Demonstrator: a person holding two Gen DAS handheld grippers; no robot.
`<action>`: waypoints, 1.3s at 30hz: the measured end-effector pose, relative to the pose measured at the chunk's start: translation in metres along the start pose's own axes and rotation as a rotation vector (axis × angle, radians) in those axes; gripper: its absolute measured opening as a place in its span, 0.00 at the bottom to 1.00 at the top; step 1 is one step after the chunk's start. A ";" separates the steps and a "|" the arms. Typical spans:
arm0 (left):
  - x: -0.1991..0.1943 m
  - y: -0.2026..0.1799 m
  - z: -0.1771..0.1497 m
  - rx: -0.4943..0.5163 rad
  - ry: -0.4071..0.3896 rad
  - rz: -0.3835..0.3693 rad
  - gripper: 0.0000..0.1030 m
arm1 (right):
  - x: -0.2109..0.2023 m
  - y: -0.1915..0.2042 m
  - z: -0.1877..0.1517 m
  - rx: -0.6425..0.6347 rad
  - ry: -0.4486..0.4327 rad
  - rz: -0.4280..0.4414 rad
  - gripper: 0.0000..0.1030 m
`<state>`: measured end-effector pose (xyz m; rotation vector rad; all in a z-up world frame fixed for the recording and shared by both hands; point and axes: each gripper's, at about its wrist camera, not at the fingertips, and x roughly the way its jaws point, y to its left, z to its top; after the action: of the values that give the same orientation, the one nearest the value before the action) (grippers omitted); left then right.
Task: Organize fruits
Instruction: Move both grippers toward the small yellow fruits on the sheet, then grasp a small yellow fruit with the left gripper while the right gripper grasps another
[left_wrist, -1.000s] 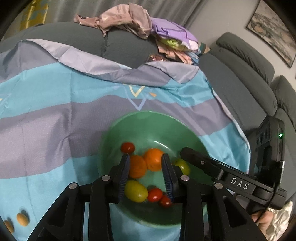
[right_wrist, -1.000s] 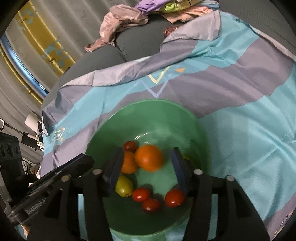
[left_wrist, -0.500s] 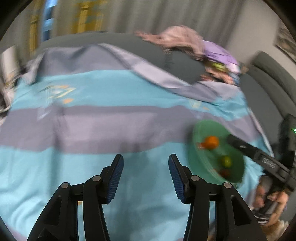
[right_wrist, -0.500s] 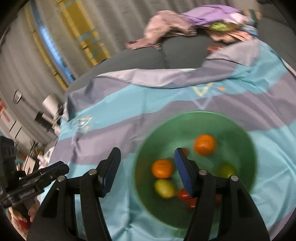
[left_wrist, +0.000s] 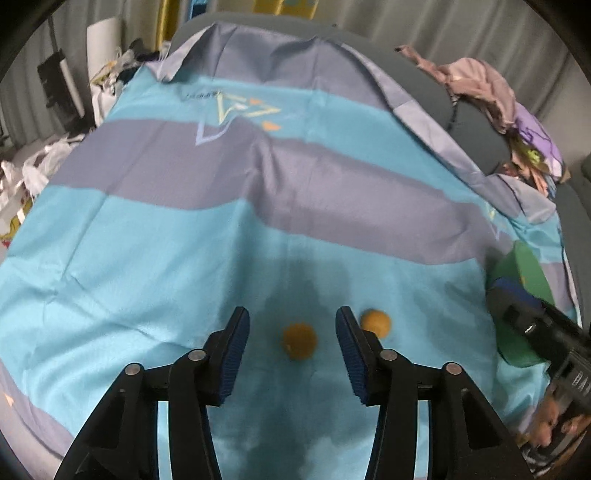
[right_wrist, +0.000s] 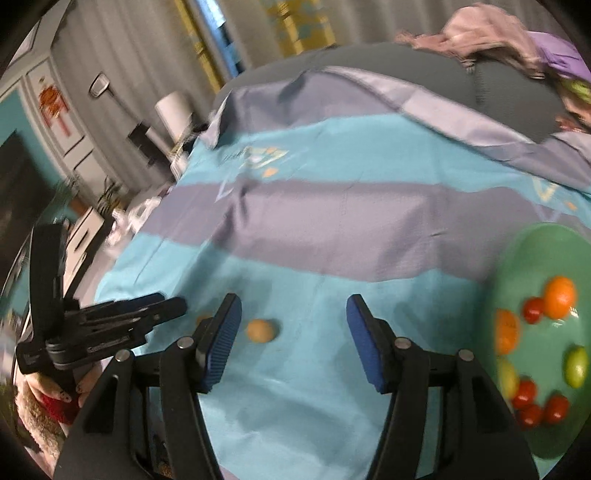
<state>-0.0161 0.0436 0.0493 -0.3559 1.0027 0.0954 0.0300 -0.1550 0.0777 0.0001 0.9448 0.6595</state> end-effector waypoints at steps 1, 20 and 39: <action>0.004 0.001 0.000 -0.003 0.013 -0.010 0.42 | 0.010 0.004 -0.001 -0.010 0.022 0.006 0.50; 0.038 -0.005 -0.017 0.065 0.103 0.007 0.30 | 0.084 0.015 -0.009 0.048 0.223 0.057 0.30; 0.038 -0.004 -0.017 0.054 0.077 0.015 0.24 | 0.087 0.022 -0.015 0.024 0.217 0.025 0.27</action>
<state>-0.0079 0.0314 0.0102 -0.3041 1.0825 0.0684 0.0423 -0.0955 0.0092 -0.0395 1.1630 0.6806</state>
